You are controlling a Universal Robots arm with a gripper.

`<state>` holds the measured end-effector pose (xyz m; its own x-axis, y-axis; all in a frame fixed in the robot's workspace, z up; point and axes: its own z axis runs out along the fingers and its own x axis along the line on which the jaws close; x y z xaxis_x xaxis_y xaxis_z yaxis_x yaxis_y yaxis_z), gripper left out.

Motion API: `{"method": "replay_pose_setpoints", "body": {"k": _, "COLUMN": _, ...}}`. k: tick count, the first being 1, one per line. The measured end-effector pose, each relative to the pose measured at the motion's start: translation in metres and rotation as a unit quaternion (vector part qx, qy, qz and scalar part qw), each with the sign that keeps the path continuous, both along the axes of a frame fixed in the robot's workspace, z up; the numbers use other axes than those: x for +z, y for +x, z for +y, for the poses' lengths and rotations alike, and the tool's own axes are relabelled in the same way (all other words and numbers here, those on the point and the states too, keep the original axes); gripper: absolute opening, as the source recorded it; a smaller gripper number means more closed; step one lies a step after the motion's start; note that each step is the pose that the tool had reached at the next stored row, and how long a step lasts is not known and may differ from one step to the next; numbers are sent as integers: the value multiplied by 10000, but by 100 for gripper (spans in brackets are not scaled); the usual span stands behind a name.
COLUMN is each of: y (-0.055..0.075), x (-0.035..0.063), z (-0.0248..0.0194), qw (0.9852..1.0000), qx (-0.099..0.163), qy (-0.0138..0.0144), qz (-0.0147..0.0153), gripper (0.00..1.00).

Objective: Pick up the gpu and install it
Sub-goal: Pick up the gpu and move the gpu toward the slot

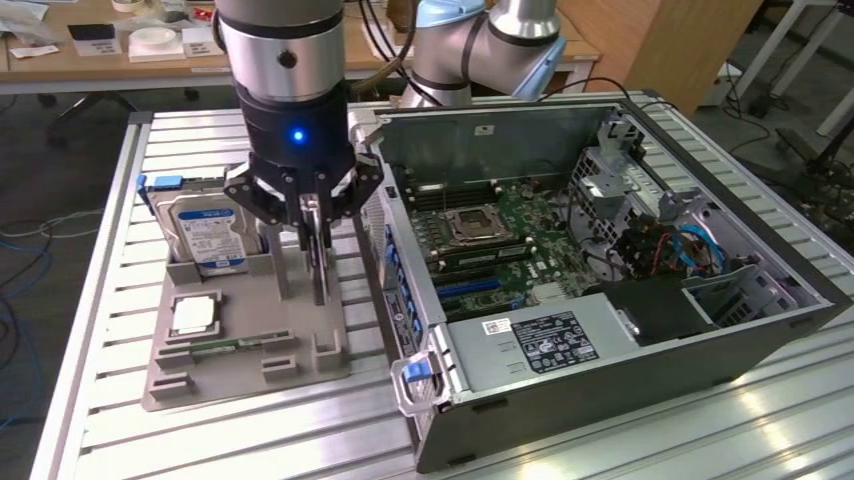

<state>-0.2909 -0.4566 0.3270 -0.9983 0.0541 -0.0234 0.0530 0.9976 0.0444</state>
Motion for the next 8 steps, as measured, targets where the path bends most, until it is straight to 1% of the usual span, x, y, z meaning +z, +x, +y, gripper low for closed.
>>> {"method": "replay_pose_setpoints", "body": {"k": 8, "y": 0, "x": 156, "z": 0, "qw": 10000, "qx": 0, "qy": 0, "qz": 1, "gripper": 26}}
